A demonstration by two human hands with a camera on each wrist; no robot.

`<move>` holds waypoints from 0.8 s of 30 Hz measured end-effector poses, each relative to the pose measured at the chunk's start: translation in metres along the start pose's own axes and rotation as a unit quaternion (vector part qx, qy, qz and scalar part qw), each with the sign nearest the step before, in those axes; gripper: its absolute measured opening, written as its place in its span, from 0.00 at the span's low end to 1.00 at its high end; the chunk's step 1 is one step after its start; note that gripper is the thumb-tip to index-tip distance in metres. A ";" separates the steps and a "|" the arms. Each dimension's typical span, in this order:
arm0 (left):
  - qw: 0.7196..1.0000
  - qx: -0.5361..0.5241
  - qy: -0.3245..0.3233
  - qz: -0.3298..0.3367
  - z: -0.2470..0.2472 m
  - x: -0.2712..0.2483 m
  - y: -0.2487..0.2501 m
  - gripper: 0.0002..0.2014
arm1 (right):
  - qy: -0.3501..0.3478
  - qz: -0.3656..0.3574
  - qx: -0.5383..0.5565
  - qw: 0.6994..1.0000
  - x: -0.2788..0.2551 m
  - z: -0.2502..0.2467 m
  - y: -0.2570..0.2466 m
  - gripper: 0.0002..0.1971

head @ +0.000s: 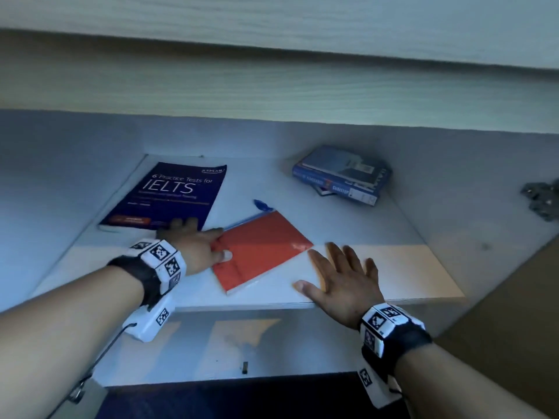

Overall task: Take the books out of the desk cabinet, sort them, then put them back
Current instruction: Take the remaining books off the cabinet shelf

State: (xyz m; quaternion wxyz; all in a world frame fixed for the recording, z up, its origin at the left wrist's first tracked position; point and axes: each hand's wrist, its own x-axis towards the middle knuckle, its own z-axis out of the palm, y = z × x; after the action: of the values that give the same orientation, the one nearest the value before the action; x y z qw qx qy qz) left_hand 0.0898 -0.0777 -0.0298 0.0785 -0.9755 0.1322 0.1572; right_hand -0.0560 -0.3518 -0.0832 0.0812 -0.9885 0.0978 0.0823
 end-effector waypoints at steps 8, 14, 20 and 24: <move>0.983 -0.142 0.078 0.090 0.040 -0.079 -0.017 0.59 | 0.050 -0.070 0.111 0.990 -0.020 -0.005 0.015 0.48; 0.993 0.002 0.096 0.067 0.075 -0.087 -0.051 0.54 | -0.004 -0.116 0.035 0.993 -0.019 -0.008 0.017 0.35; 0.937 -0.275 0.213 0.020 0.041 -0.117 -0.059 0.24 | 0.014 -0.116 0.063 0.991 -0.016 -0.007 0.016 0.33; 0.867 -0.410 0.282 0.032 0.021 -0.125 -0.034 0.17 | 0.032 -0.099 0.058 0.993 -0.017 -0.003 0.015 0.33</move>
State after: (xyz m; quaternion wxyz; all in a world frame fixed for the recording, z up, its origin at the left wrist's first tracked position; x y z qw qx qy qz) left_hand -0.0211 -0.0117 -0.0049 -0.3742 -0.9179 0.1034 -0.0820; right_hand -0.0752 -0.3641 -0.0795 0.1428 -0.9891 0.0068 0.0365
